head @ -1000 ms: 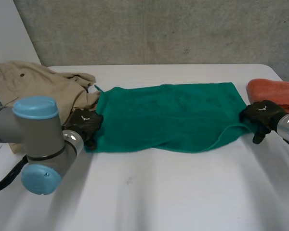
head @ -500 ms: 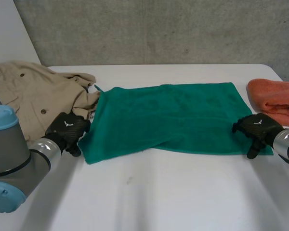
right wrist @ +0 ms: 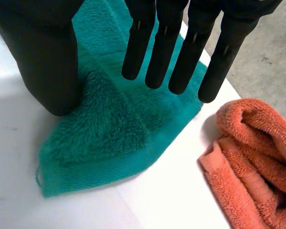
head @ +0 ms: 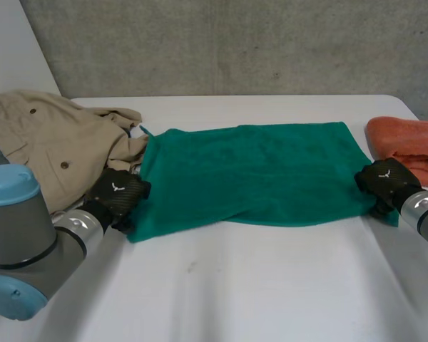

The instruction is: Fold the laundry.

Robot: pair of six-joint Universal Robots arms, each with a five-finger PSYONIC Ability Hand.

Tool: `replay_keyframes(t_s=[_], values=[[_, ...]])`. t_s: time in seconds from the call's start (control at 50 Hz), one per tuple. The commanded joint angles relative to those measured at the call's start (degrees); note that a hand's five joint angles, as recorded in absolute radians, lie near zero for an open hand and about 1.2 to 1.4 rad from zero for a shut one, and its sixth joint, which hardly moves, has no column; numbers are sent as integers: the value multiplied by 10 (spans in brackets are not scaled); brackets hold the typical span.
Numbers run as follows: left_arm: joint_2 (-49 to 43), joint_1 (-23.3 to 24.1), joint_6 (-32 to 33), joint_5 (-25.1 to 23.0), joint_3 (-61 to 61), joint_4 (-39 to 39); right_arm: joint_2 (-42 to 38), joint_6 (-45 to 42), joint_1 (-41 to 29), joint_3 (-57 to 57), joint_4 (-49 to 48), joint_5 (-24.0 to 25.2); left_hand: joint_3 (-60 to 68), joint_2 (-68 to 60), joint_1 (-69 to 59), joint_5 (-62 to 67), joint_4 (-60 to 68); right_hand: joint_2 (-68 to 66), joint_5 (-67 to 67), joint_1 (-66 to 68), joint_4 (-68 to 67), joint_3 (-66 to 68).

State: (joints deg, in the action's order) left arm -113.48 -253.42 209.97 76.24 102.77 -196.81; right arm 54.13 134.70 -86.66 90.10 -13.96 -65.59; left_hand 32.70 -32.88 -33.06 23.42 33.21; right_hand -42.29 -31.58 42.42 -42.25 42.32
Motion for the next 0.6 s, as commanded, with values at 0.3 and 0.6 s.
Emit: replay_keyframes(t_s=[0.3,0.6], values=[[-68,30,30,44,-56,-12,2,12,-11,-12,-7,2,105,-103,-101,98,100,-377,-384,376,-377,377],[-5,35,40,47,-23,16,54,-11,-1,-10,104,-5,473,-471,-469,466,468,-377,-384,376,-377,377]])
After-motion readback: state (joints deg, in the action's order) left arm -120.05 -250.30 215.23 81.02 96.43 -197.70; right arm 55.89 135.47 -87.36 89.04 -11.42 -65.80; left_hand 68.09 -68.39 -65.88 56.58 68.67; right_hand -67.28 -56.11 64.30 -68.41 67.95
